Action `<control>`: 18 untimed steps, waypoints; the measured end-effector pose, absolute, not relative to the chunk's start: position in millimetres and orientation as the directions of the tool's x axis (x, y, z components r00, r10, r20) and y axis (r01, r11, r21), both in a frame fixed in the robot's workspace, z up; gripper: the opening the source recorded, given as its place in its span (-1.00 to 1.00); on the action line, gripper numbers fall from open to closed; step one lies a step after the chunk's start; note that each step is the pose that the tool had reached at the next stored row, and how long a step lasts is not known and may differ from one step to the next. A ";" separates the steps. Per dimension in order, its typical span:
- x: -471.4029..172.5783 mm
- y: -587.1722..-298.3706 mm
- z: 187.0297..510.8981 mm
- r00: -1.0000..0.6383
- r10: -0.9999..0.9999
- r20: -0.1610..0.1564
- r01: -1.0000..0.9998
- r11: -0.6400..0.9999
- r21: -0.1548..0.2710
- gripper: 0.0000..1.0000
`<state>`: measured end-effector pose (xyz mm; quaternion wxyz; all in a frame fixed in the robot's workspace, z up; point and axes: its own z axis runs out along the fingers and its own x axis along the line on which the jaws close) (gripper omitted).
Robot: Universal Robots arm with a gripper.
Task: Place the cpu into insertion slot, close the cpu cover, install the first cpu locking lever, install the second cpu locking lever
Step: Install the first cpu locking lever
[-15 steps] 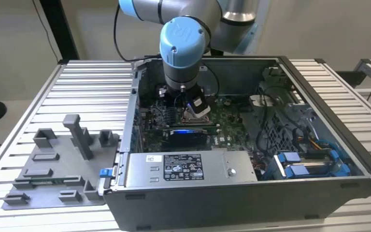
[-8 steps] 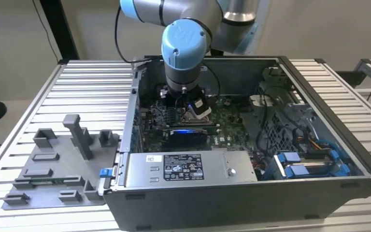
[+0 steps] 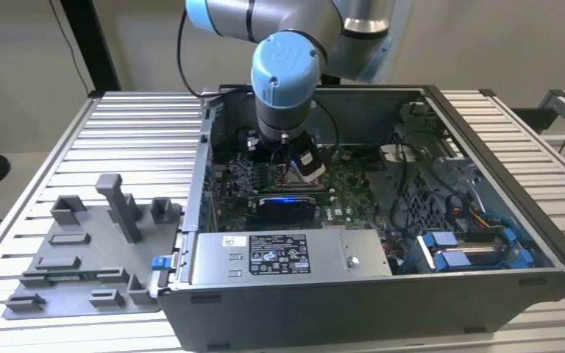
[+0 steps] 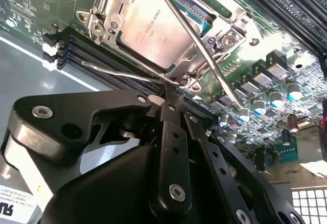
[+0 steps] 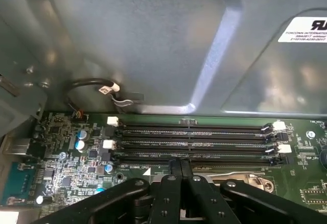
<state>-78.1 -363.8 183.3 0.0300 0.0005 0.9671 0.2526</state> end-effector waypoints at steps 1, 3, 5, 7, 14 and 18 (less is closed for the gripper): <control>-77.1 -363.7 183.0 -0.998 0.016 -0.058 -0.014 0.872 0.489 -1.00; -75.0 -363.7 182.4 -0.998 0.016 -0.058 -0.014 0.872 0.489 -1.00; -72.9 -363.7 181.9 -0.998 0.016 -0.058 -0.014 0.872 0.489 -1.00; -70.9 -363.7 181.5 -0.998 0.016 -0.058 -0.014 0.872 0.489 -1.00; -64.2 -363.7 180.8 -0.998 0.016 -0.058 -0.014 0.872 0.489 -1.00; -61.5 -363.2 180.7 -0.998 0.016 -0.058 -0.014 0.872 0.489 -1.00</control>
